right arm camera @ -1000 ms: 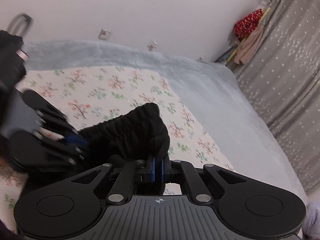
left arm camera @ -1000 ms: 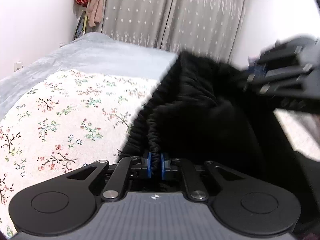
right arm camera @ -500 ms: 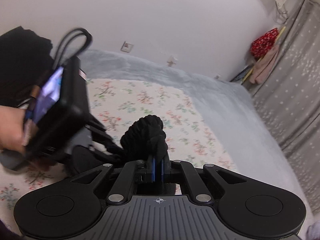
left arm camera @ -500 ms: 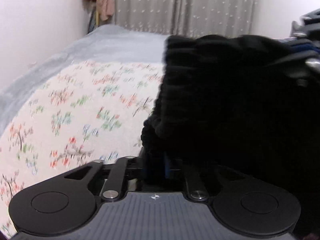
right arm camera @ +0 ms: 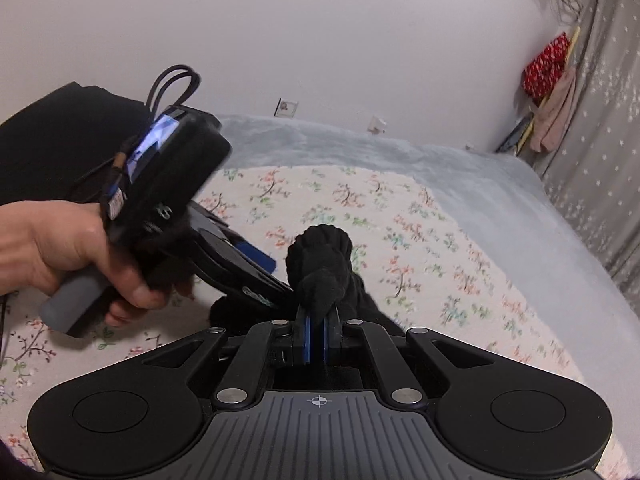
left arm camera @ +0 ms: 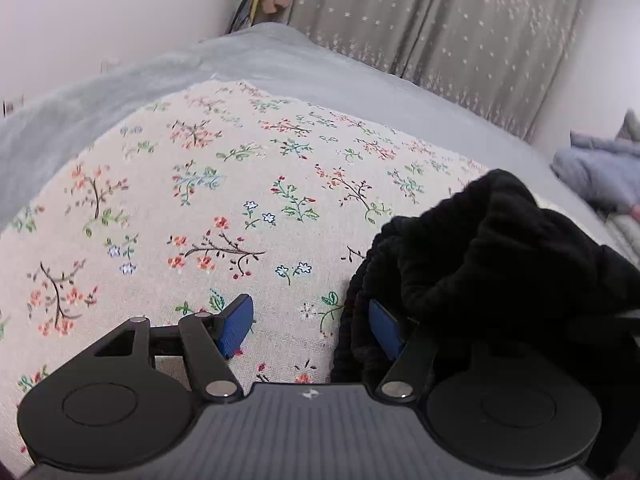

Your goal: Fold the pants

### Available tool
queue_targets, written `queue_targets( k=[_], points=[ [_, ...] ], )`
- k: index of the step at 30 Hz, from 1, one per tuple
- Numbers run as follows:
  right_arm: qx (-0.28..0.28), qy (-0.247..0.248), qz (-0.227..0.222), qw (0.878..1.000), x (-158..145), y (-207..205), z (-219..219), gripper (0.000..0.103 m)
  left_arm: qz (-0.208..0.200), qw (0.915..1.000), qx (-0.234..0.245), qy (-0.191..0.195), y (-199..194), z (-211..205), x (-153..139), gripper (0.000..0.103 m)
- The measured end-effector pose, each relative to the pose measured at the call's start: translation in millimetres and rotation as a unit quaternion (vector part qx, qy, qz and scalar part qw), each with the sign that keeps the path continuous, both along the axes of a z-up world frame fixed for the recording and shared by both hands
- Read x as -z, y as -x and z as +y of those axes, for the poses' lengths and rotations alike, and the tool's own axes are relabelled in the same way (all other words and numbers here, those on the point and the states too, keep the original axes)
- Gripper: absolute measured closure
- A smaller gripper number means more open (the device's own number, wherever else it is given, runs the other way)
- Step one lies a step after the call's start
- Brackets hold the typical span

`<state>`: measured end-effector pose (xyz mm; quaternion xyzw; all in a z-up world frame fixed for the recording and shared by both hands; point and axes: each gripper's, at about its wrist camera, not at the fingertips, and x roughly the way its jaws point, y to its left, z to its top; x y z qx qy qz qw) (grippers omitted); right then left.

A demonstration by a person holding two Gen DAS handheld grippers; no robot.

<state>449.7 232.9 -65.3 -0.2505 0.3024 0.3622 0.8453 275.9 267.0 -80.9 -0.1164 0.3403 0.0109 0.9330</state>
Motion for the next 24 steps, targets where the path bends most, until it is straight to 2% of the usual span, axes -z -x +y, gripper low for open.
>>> queue_targets(
  k=[4,6,8,10,12,14,16,20,21,24],
  points=[
    [0.022,-0.027,0.011,0.999,-2.2,0.3,-6.9,0.1,0.009,0.9995,-0.027,0.012,-2.9,10.2,-4.1,0.046],
    [0.031,-0.04,0.009,0.999,-7.6,1.2,-11.6,0.1,0.01,0.9978,-0.054,0.037,7.9,31.0,-11.3,0.046],
    [0.027,-0.045,0.004,0.999,-12.3,5.9,-10.0,0.099,0.009,0.9932,-0.076,0.088,26.1,52.9,-20.6,0.047],
    [0.008,-0.033,-0.006,0.999,-11.6,18.3,-0.4,0.099,-0.004,0.9849,-0.089,0.149,47.8,67.4,-25.4,0.047],
    [-0.02,-0.007,0.0,1.0,0.9,32.7,16.3,0.099,-0.019,0.9734,-0.081,0.214,63.5,71.0,-20.2,0.046],
    [-0.032,0.038,0.014,0.999,25.8,43.1,37.0,0.099,-0.019,0.9653,-0.069,0.251,68.0,67.3,-11.4,0.046],
    [-0.02,0.052,0.037,0.998,46.8,45.1,50.7,0.098,-0.003,0.9635,-0.07,0.258,65.1,60.3,-6.9,0.046],
    [0.033,0.022,0.061,0.997,63.1,42.4,55.3,0.093,-0.002,0.9664,-0.063,0.249,61.7,49.0,-9.5,0.046],
    [0.045,0.007,0.067,0.997,61.8,42.8,51.4,0.089,-0.008,0.9665,-0.068,0.247,65.0,49.6,-15.6,0.046],
    [0.06,-0.034,0.082,0.994,41.6,51.7,26.5,0.065,-0.054,0.9646,-0.095,0.24,82.1,61.8,-38.2,0.046]
  ],
)
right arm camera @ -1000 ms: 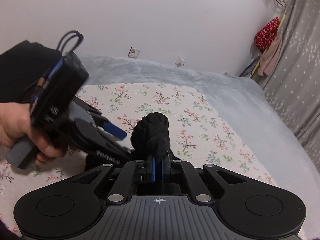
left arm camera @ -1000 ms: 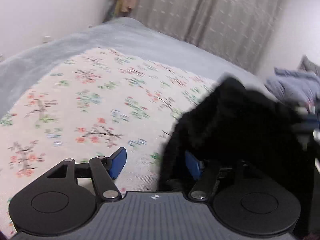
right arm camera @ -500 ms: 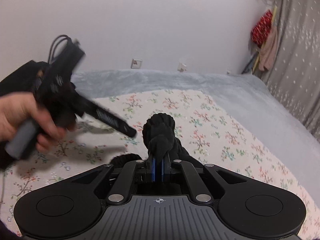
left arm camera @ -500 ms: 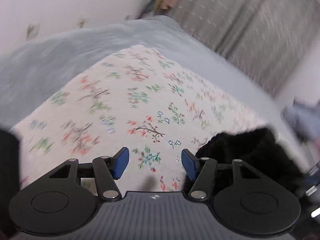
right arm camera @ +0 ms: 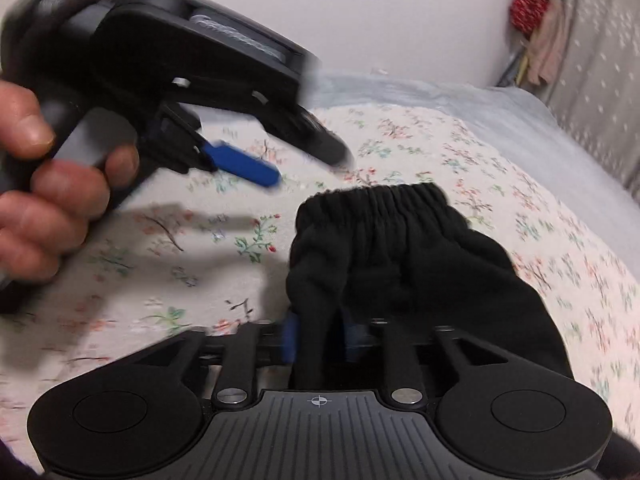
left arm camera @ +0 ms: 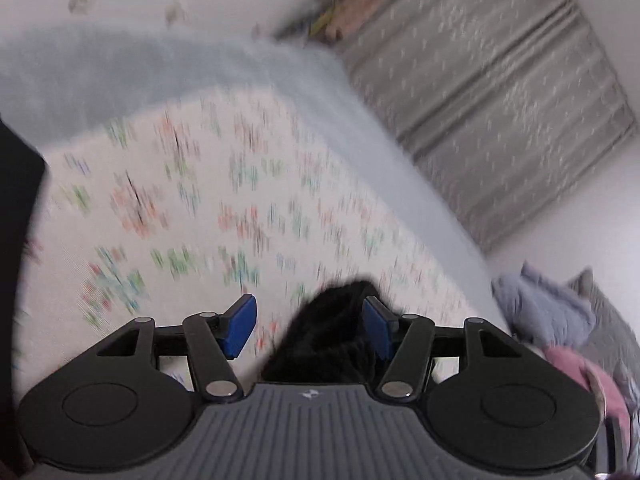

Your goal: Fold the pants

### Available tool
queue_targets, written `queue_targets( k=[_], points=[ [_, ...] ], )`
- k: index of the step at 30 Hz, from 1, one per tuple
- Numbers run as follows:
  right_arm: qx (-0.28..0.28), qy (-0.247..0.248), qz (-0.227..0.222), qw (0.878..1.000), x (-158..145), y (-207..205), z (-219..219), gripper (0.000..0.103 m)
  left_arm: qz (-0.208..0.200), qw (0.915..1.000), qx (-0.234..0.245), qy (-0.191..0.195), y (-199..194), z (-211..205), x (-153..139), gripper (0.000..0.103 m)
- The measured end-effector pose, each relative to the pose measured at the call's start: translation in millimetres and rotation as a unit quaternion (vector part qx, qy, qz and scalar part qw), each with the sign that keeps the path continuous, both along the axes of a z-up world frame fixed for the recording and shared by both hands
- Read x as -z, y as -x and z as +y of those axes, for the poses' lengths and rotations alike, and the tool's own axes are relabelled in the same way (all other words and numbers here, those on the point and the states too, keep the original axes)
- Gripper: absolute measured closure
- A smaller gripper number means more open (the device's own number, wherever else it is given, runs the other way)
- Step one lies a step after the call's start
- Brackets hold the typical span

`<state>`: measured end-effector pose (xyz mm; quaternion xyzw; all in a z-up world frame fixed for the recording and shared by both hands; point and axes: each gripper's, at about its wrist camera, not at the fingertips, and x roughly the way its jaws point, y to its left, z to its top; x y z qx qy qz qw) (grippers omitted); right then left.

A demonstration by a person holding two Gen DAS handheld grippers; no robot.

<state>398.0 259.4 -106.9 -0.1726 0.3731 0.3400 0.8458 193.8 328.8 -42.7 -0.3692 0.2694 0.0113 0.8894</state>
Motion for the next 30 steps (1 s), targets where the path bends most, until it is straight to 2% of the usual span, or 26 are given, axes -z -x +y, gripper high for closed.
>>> queue_targets(
  k=[1,3,5,7,9,12,13,14,17,20,22,23,24,25,27,28,30],
  points=[
    [0.012,-0.036,-0.001,0.999,-14.0,6.8,-17.8,0.053,-0.01,0.9999,-0.008,0.0,6.8,2.4,-7.1,0.046],
    [0.049,-0.099,0.001,0.994,-39.8,21.8,-65.4,0.039,-0.024,0.9997,-0.001,0.004,16.2,-1.5,-14.4,0.042],
    [0.099,-0.112,-0.006,0.989,-56.2,40.5,-117.9,0.039,-0.011,0.9994,0.032,-0.006,12.2,-18.7,-11.3,0.032],
    [0.143,-0.076,-0.02,0.987,-60.6,62.5,-166.2,0.039,0.025,0.9976,0.046,-0.045,-0.7,-42.3,-3.4,0.024],
    [0.17,-0.01,-0.027,0.985,-55.9,86.9,-203.0,0.04,0.066,0.9937,0.042,-0.08,-14.8,-60.8,9.9,0.024],
    [0.167,0.044,-0.008,0.985,-52.1,124.4,-233.7,0.062,0.096,0.9881,0.025,-0.117,-29.6,-71.4,25.8,0.024],
    [0.158,0.05,-0.004,0.986,-52.9,135.8,-237.1,0.063,0.101,0.9869,0.014,-0.125,-33.3,-69.9,30.2,0.024],
    [0.145,0.056,-0.005,0.988,-52.4,144.6,-237.1,0.063,0.108,0.9868,0.003,-0.121,-36.9,-65.6,34.4,0.024],
    [0.115,0.093,-0.019,0.989,-36.5,150.6,-222.9,0.063,0.105,0.9915,-0.011,-0.076,-39.3,-53.7,41.6,0.025],
    [0.095,0.146,-0.024,0.984,-1.6,143.0,-208.5,0.072,0.099,0.9908,-0.006,-0.093,-40.4,-58.1,39.2,0.031],
    [0.083,0.172,-0.031,0.981,14.4,138.2,-200.5,0.078,0.097,0.9912,-0.005,-0.09,-43.3,-59.5,37.4,0.042],
    [0.079,0.175,-0.037,0.981,18.9,134.2,-200.0,0.084,0.097,0.9924,-0.005,-0.076,-45.9,-57.9,37.9,0.047],
    [0.083,0.175,-0.035,0.98,19.8,130.4,-199.9,0.098,0.099,0.993,-0.008,-0.064,-48.1,-55.9,38.1,0.054],
    [0.105,0.176,-0.034,0.978,16.6,127.7,-200.7,0.099,0.103,0.9926,-0.014,-0.062,-47.6,-56.5,35.7,0.063],
    [0.144,0.153,-0.046,0.977,0.0,128.6,-209.6,0.1,0.106,0.9913,-0.015,-0.076,-51.5,-57.6,29.7,0.073],
    [0.162,0.146,-0.06,0.974,-12.8,132.6,-215.6,0.1,0.108,0.991,-0.017,-0.077,-52.4,-57.1,27.0,0.077],
    [0.171,0.103,-0.06,0.978,-40.1,143.5,-229.3,0.1,0.11,0.9914,-0.02,-0.068,-52.7,-56.0,23.6,0.079]
  ],
)
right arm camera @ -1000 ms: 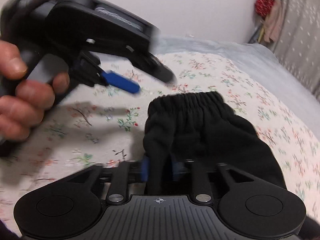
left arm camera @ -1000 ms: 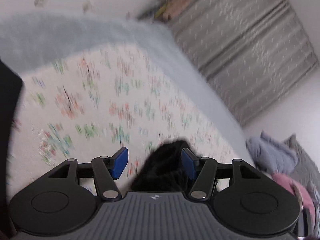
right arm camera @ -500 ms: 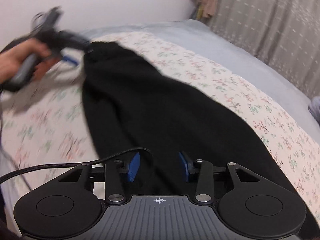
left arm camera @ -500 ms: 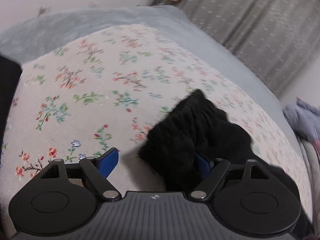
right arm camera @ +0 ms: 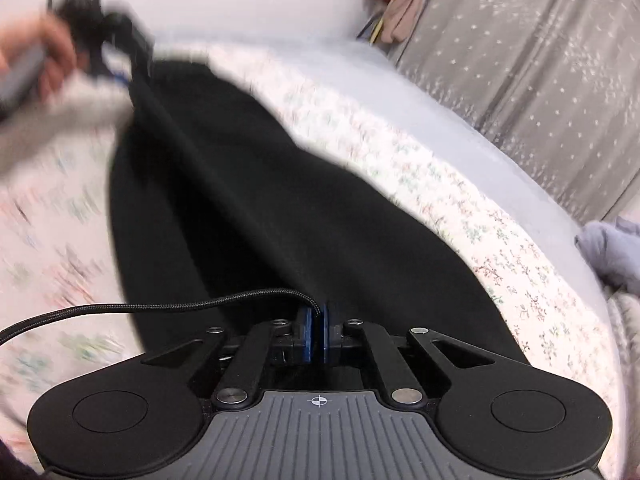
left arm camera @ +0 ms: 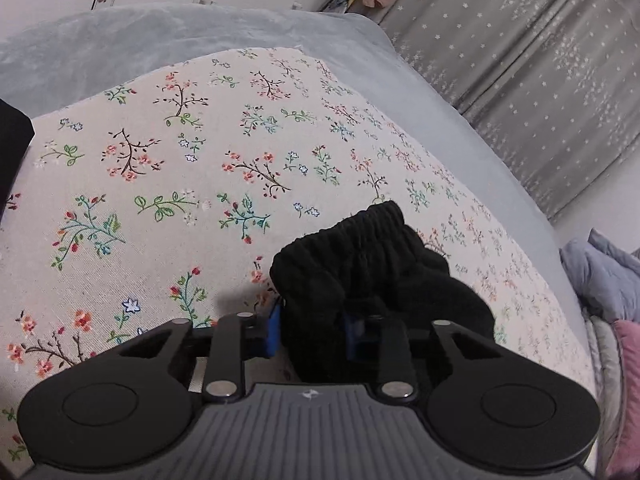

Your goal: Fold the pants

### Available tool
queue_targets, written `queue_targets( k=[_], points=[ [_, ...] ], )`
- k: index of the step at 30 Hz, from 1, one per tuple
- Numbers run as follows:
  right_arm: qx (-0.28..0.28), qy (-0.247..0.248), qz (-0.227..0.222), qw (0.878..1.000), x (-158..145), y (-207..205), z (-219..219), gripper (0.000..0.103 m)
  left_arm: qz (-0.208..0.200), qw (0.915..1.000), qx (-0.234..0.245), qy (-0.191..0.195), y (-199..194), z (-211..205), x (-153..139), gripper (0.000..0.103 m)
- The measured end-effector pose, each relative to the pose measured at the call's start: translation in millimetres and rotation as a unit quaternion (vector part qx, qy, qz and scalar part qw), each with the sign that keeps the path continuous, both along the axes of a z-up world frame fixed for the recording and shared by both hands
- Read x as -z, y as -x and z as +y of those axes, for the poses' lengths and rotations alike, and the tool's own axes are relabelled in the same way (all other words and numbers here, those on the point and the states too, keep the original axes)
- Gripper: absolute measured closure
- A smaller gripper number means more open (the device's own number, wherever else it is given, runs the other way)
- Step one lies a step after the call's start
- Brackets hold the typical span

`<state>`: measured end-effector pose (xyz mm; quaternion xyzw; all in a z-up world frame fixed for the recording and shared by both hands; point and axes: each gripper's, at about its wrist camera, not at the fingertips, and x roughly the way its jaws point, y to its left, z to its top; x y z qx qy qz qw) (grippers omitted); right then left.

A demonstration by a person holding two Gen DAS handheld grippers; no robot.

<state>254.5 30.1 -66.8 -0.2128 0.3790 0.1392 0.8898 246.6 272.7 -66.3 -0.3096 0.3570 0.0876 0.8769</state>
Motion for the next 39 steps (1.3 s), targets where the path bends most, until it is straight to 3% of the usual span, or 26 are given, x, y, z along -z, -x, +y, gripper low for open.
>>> queue_targets(
  k=[2,5,9,11,14,15,17,24,26,27,28,29,30,32,33,35,37,39],
  points=[
    [-0.005,-0.031,-0.003,1.0,-23.1,15.0,-5.5,0.1,0.002,1.0,-0.001,0.008,0.9,3.2,0.3,0.08],
    [-0.028,-0.025,0.004,0.999,-30.8,39.1,2.9,0.1,0.004,0.9999,-0.004,0.014,2.6,9.8,5.8,0.081],
    [-0.044,0.024,0.049,0.998,19.5,51.6,17.3,0.1,0.005,0.9999,0.006,-0.014,3.4,4.5,8.9,0.081],
    [-0.023,0.045,0.033,0.998,37.4,52.7,16.0,0.099,0.004,0.9994,0.012,-0.033,4.8,-0.2,5.1,0.081],
    [-0.023,0.066,-0.022,0.997,35.2,64.8,15.5,0.09,0.004,0.9994,0.012,-0.034,4.7,0.3,6.0,0.08],
    [-0.026,0.069,-0.035,0.997,33.0,67.4,14.9,0.082,0.004,0.9996,0.009,-0.027,4.2,1.4,6.4,0.08],
    [-0.037,0.078,-0.049,0.995,31.4,65.1,20.6,0.08,0.007,0.9997,0.005,-0.022,2.0,2.6,6.4,0.08],
    [-0.059,0.098,-0.014,0.993,52.3,28.5,38.1,0.08,0.008,0.9998,0.005,-0.017,2.1,3.9,7.0,0.08],
    [-0.053,0.061,0.006,0.997,35.6,32.2,32.5,0.079,0.007,0.9998,0.009,-0.015,3.0,5.2,7.2,0.08],
    [-0.061,0.026,0.026,0.997,21.4,39.5,24.9,0.065,0.006,0.9998,0.011,-0.015,3.1,6.0,7.7,0.08],
    [-0.073,-0.006,0.055,0.996,6.5,49.5,15.5,0.029,0.006,0.9998,0.012,-0.014,3.0,6.7,8.2,0.079],
    [-0.091,-0.026,0.085,0.992,-7.4,62.6,5.8,0.014,0.007,0.9998,0.013,-0.015,2.4,7.1,8.6,0.079],
    [-0.118,-0.039,0.103,0.987,-19.4,78.2,-3.1,0.008,0.007,0.9998,0.013,-0.016,1.5,6.9,8.6,0.079],
    [-0.168,-0.071,0.107,0.977,-44.8,107.8,-27.4,0.008,0.009,0.9996,0.014,-0.021,-0.8,5.0,8.1,0.079],
    [-0.166,-0.092,0.115,0.975,-55.1,111.0,-39.3,0.008,0.01,0.9996,0.014,-0.024,-2.0,3.8,8.1,0.079],
    [-0.123,-0.143,0.125,0.974,-71.4,105.3,-63.2,0.008,0.013,0.9994,0.015,-0.029,-2.9,2.2,6.9,0.079],
    [-0.081,-0.201,0.155,0.964,-77.5,90.3,-84.9,0.008,0.012,0.9994,0.017,-0.029,-1.1,3.1,6.5,0.079],
    [-0.027,-0.169,0.189,0.967,-70.7,83.5,-98.2,0.008,0.009,0.9992,0.022,-0.03,0.9,4.8,7.7,0.079]
  ],
)
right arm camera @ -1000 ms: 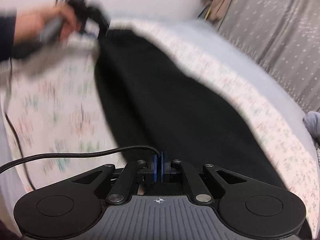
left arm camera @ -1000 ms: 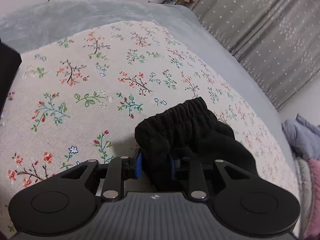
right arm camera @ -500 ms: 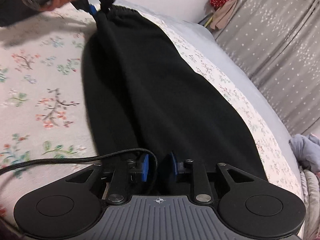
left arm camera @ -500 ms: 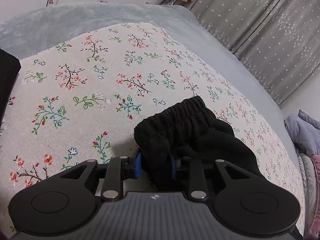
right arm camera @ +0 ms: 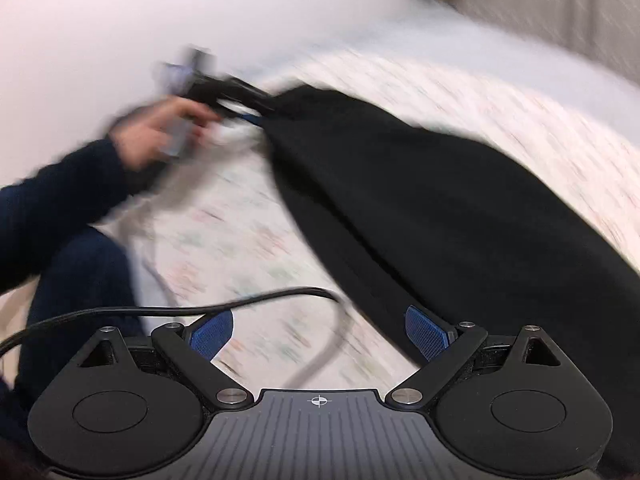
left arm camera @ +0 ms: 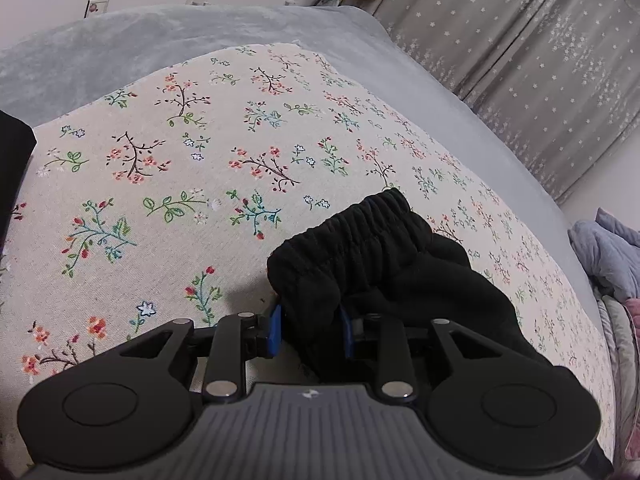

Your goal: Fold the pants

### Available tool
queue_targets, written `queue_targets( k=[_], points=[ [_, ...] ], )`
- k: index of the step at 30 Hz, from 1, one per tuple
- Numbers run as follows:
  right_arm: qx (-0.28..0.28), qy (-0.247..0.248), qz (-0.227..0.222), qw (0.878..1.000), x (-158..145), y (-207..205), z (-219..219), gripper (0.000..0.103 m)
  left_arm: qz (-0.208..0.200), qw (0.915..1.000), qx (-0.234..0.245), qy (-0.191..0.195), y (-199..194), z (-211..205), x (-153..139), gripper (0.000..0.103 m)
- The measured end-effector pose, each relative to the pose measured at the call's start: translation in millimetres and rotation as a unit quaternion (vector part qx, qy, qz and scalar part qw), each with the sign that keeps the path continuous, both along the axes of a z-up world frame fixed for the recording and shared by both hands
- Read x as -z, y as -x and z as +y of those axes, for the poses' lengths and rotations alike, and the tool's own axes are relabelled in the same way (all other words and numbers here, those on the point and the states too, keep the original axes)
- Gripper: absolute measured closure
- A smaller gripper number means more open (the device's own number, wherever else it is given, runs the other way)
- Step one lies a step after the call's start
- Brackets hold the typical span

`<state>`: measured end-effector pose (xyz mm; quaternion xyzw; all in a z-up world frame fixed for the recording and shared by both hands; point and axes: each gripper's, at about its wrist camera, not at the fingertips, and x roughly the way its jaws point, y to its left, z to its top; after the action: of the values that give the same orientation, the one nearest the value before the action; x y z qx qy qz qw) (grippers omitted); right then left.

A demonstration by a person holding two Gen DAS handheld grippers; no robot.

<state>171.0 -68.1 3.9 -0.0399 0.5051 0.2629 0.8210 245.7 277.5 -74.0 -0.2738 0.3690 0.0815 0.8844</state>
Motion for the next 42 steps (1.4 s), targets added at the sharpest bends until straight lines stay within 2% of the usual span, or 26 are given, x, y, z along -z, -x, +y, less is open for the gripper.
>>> queue_targets(
  k=[2,4,6,8,9,10,11,12,13,15,17,18,21,24,27,29,30,31,32,33,35,37,39,42],
  points=[
    [-0.007,0.118,0.027,0.993,13.8,8.1,-10.1,0.008,-0.001,1.0,0.006,-0.001,-1.4,1.3,1.5,0.078],
    [-0.005,0.214,0.02,0.977,17.4,20.5,-32.1,0.008,-0.001,1.0,0.008,-0.006,-3.8,0.1,1.4,0.078],
    [0.029,0.295,0.022,0.955,16.8,24.0,-62.9,0.008,0.0,0.9998,0.012,-0.015,-5.2,-2.0,0.4,0.079],
    [0.057,0.35,0.0,0.935,13.2,25.2,-91.7,0.009,0.0,0.9998,0.014,-0.016,-5.1,-1.8,0.9,0.078],
    [0.079,0.361,-0.028,0.929,8.6,23.3,-106.3,0.012,0.0,0.9998,0.013,-0.013,-5.0,-1.1,1.6,0.078],
    [0.095,0.352,-0.065,0.929,3.6,21.2,-113.8,0.022,0.0,0.9999,0.011,-0.01,-5.4,-0.6,2.4,0.078],
    [0.096,0.321,-0.106,0.936,-0.8,19.8,-115.6,0.032,0.002,0.9999,0.008,-0.007,-6.2,-0.1,3.0,0.078],
    [0.084,0.285,-0.135,0.945,0.1,18.2,-110.3,0.053,0.003,1.0,0.005,-0.004,-6.7,-0.1,3.1,0.078],
    [0.071,0.258,-0.154,0.951,6.5,14.9,-100.0,0.067,0.004,1.0,0.003,-0.003,-6.9,-0.2,3.0,0.078],
    [0.02,0.242,-0.17,0.955,33.3,7.7,-63.5,0.073,0.005,1.0,0.0,-0.003,-6.7,-0.7,2.7,0.078],
    [-0.042,0.238,-0.191,0.951,59.1,4.0,-25.5,0.074,0.008,0.9999,-0.008,0.005,-7.2,0.3,3.1,0.078],
    [-0.056,0.229,-0.197,0.952,68.3,-2.3,-10.8,0.074,0.012,0.9997,-0.016,0.013,-7.8,1.1,3.2,0.077],
    [-0.079,0.207,-0.194,0.956,85.7,-20.2,20.1,0.074,0.017,0.9992,-0.033,0.015,-8.6,-2.0,1.6,0.077],
    [-0.108,0.232,-0.206,0.945,95.6,-30.2,36.8,0.074,0.012,0.999,-0.042,0.013,-7.1,-4.2,2.7,0.077],
    [-0.103,0.225,-0.209,0.946,97.9,-40.2,42.8,0.072,0.007,0.9974,-0.062,0.036,-5.3,-1.6,5.1,0.077],
    [-0.109,0.229,-0.221,0.942,102.5,-36.2,50.2,0.071,0.005,0.9976,-0.063,0.028,-6.1,-3.8,4.6,0.077],
    [-0.111,0.238,-0.223,0.939,108.3,-36.3,53.9,0.075,0.002,0.9981,-0.059,0.02,-7.4,-5.4,3.8,0.077],
    [-0.11,0.248,-0.221,0.937,117.4,-38.9,57.5,0.103,0.0,0.9983,-0.057,0.013,-8.7,-6.7,3.2,0.077],
    [-0.103,0.249,-0.218,0.938,118.2,-41.7,56.0,0.102,-0.001,0.9984,-0.056,0.007,-9.6,-8.0,2.6,0.078],
    [-0.083,0.242,-0.219,0.942,115.3,-46.0,56.6,0.101,-0.002,0.9985,-0.055,-0.002,-10.3,-9.6,1.4,0.079],
    [-0.036,0.203,-0.224,0.952,88.7,-48.3,43.8,0.102,-0.002,0.9987,-0.046,-0.021,-11.6,-12.8,-1.8,0.081],
    [-0.018,0.167,-0.221,0.961,61.0,-44.5,36.7,0.102,-0.002,0.9987,-0.04,-0.03,-12.2,-13.5,-3.9,0.081],
    [-0.023,0.143,-0.215,0.966,41.5,-33.6,37.0,0.102,-0.002,0.9988,-0.037,-0.031,-10.8,-12.6,-4.8,0.082],
    [-0.058,0.131,-0.183,0.973,41.8,-14.3,44.6,0.102,0.0,0.9989,-0.037,-0.03,-9.9,-8.6,-2.3,0.082]
  ],
)
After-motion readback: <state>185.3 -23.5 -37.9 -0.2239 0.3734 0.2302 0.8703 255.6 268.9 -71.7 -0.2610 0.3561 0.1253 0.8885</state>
